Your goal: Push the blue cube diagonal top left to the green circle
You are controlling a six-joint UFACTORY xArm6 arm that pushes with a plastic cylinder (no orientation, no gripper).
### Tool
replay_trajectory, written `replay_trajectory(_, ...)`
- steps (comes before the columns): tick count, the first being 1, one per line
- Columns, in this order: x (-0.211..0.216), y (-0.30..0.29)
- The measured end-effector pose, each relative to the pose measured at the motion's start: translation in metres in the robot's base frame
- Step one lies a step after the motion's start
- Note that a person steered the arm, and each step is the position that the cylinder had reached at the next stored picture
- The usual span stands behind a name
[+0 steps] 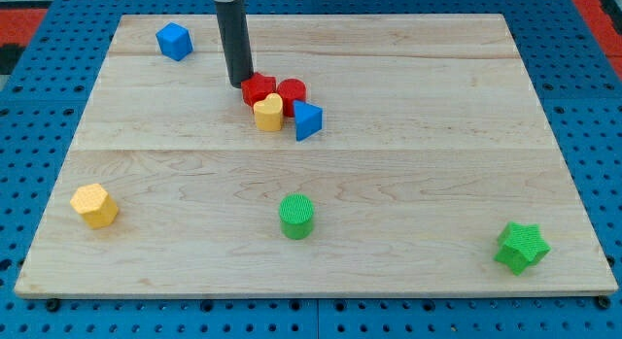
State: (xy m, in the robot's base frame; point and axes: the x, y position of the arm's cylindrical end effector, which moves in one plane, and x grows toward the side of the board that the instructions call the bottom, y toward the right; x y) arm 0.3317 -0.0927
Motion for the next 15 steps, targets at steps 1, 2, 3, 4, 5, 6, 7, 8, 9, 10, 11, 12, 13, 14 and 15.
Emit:
replay_trajectory(1,0.000,0.000)
replay_trajectory(2,-0.007,-0.013)
replay_trajectory(3,-0.028,-0.032)
replay_trajectory(4,-0.060,-0.032)
replay_trajectory(5,-0.078,-0.042)
replay_trajectory(6,-0.083,-0.072)
replay_trajectory(7,-0.109,-0.077)
replay_trajectory(8,-0.126,-0.157)
replay_trajectory(9,-0.122,-0.174)
replay_trajectory(10,-0.089,-0.143)
replay_trajectory(11,-0.043,-0.145)
replay_trajectory(12,-0.017,-0.124)
replay_trajectory(13,-0.002,-0.090)
replay_trajectory(14,0.019,-0.096)
replay_trajectory(15,0.030,-0.123)
